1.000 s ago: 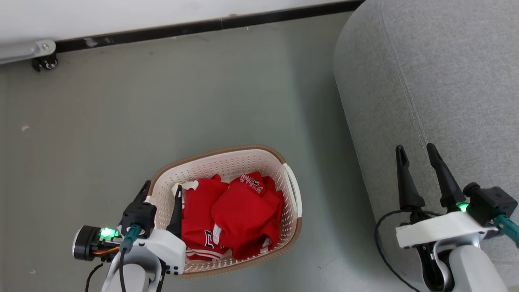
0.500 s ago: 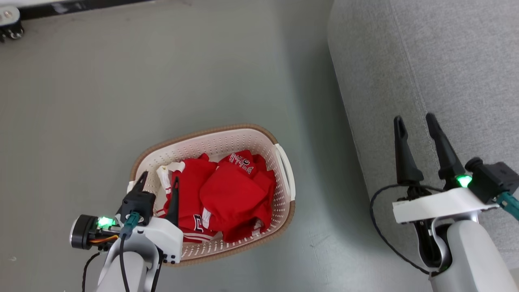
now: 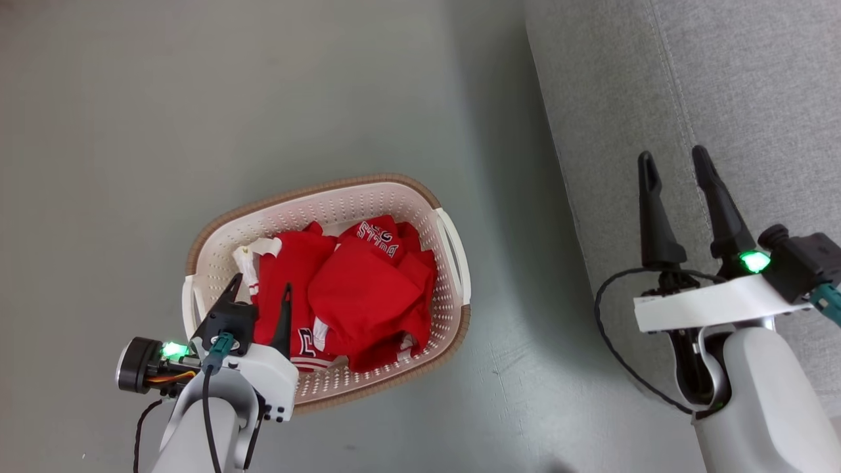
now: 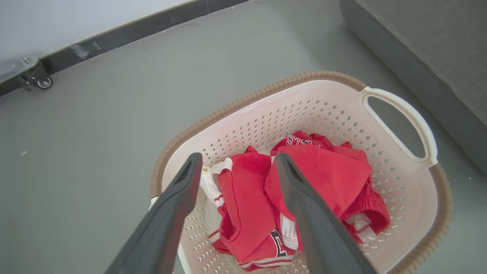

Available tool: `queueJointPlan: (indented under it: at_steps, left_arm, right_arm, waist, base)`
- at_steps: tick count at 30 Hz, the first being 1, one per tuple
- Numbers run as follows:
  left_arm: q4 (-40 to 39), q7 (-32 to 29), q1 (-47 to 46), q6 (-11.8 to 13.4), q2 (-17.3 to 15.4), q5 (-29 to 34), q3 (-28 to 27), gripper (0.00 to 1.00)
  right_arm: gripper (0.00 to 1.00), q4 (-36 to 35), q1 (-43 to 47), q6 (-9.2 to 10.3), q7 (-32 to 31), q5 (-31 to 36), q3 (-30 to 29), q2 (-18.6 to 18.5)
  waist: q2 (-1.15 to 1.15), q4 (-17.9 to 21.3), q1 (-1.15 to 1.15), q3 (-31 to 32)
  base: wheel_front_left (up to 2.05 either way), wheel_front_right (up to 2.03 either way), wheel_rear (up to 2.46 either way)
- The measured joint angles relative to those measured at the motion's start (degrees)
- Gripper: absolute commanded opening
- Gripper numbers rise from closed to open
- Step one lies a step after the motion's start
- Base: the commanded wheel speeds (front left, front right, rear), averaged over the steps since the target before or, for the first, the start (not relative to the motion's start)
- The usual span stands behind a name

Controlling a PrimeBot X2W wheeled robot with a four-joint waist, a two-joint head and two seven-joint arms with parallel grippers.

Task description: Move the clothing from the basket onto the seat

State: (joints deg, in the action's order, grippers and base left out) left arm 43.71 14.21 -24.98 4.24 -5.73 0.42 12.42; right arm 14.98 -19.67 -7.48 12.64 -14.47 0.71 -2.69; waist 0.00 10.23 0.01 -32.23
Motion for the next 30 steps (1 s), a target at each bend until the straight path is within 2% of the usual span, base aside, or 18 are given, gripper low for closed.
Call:
queueJointPlan:
  at_steps: [30]
  left_arm:
    - [12.3,-0.8,-6.7,-1.2,0.2,1.8,2.1,1.00]
  right_arm:
    - [1.00,0.1,-5.2,0.00,1.0,-0.1,1.4,-0.1]
  waist:
    - [0.00,1.2,0.00,-5.7]
  base:
    - [0.00,0.00,0.00]
